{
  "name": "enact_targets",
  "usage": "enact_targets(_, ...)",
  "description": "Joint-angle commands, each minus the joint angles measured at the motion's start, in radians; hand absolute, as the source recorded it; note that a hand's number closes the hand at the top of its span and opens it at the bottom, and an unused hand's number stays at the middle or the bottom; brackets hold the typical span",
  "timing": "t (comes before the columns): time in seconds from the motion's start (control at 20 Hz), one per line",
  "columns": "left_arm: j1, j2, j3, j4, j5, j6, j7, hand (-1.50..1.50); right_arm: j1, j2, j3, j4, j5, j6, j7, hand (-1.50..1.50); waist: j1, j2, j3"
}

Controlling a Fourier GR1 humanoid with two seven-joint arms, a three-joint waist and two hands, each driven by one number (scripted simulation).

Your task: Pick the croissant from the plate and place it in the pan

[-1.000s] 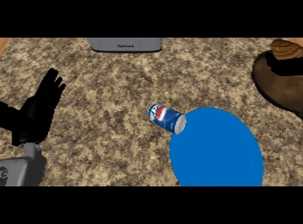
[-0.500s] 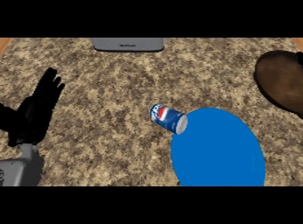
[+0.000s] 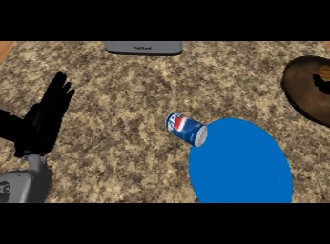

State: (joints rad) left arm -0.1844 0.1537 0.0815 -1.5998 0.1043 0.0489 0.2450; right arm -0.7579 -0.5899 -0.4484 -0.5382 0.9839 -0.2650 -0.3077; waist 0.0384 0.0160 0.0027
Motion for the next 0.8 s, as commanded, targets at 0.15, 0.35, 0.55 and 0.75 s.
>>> enact_targets(0.15,-0.057,0.021,0.016,-0.008,0.021,-0.013,0.038,0.00,-0.068,-0.013,-0.059,0.232,-0.008,-0.016,0.137,-1.50,0.016,0.005,0.001)
enact_targets(0.35,-0.068,-0.004,0.009,0.077,0.000,-0.006,-0.024,0.00,-0.060,-0.046,-0.072,0.317,-0.031,0.050,0.037,-1.50,0.009,0.011,0.002)
enact_targets(0.55,-0.048,0.005,0.021,0.063,0.010,-0.012,-0.012,0.00,-0.077,-0.062,-0.112,0.333,-0.077,0.064,-0.038,-1.50,0.013,0.009,0.002)
enact_targets(0.75,-0.021,0.020,0.025,0.023,0.012,-0.018,0.002,0.00,-0.049,-0.088,-0.244,0.314,-0.224,0.096,-0.178,-1.50,0.000,0.001,0.003)
